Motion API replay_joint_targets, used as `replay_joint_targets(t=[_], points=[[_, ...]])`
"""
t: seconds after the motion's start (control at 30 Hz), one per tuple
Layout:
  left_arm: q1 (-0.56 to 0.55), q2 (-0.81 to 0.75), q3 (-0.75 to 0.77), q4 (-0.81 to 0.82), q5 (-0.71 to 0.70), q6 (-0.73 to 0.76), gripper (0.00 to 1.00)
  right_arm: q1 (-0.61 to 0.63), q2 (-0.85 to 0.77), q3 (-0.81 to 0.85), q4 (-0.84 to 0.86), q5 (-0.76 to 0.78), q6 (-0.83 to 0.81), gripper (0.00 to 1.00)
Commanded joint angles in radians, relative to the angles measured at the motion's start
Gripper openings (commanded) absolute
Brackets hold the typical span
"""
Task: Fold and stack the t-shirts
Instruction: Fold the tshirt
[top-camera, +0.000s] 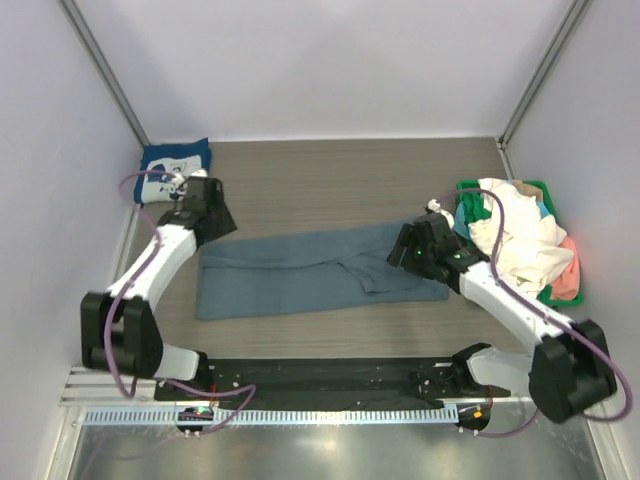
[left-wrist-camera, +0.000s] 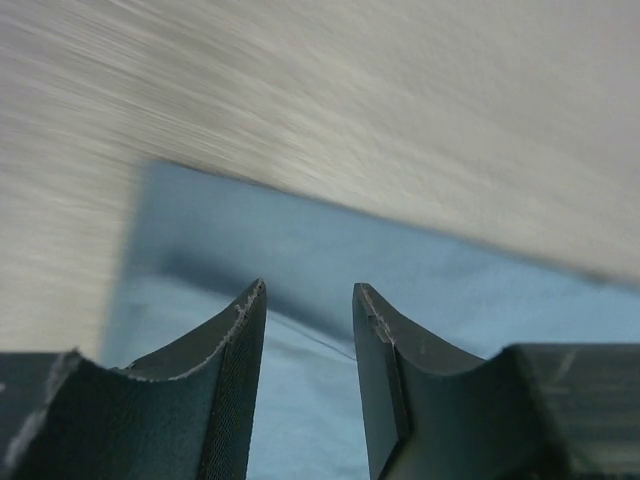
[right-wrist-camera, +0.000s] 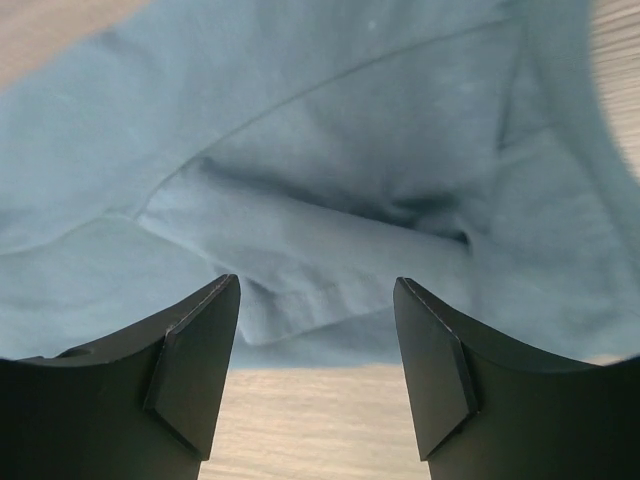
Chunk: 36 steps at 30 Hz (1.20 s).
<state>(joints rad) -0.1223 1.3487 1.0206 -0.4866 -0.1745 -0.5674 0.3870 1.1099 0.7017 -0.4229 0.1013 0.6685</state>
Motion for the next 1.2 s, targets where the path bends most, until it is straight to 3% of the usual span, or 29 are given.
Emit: replay_joint_targets(t=[0.0,0.13,0.33,0.57,0.7,0.8,0.97,1.17], points=[[-0.082,0.111,0.058,0.028,0.049,0.032,0.40,0.019,0.119,0.058,0.085,-0.012,0.023,0.69],[-0.131,0.246,0.072,0.026,0.079,0.027,0.35,0.019,0.238,0.055,0.119,-0.006,0.032,0.69],[-0.151,0.287,0.029,-0.010,0.057,0.024,0.31,0.019,0.332,0.022,0.182,-0.045,0.048,0.69],[-0.152,0.094,-0.060,-0.266,-0.259,-0.120,0.25,0.019,0.350,0.019,0.185,-0.038,0.037,0.69],[-0.151,-0.110,-0.105,-0.267,-0.275,-0.153,0.25,0.019,0.355,0.001,0.185,-0.032,0.036,0.69],[-0.149,-0.132,-0.102,-0.232,-0.257,-0.138,0.25,0.019,0.350,-0.005,0.187,-0.034,0.042,0.69],[-0.151,-0.025,-0.094,-0.022,-0.171,-0.059,0.27,0.019,0.350,-0.001,0.188,-0.031,0.045,0.69],[-0.152,0.266,0.012,-0.061,-0.086,-0.064,0.23,0.003,0.410,0.042,0.190,-0.041,0.036,0.70]])
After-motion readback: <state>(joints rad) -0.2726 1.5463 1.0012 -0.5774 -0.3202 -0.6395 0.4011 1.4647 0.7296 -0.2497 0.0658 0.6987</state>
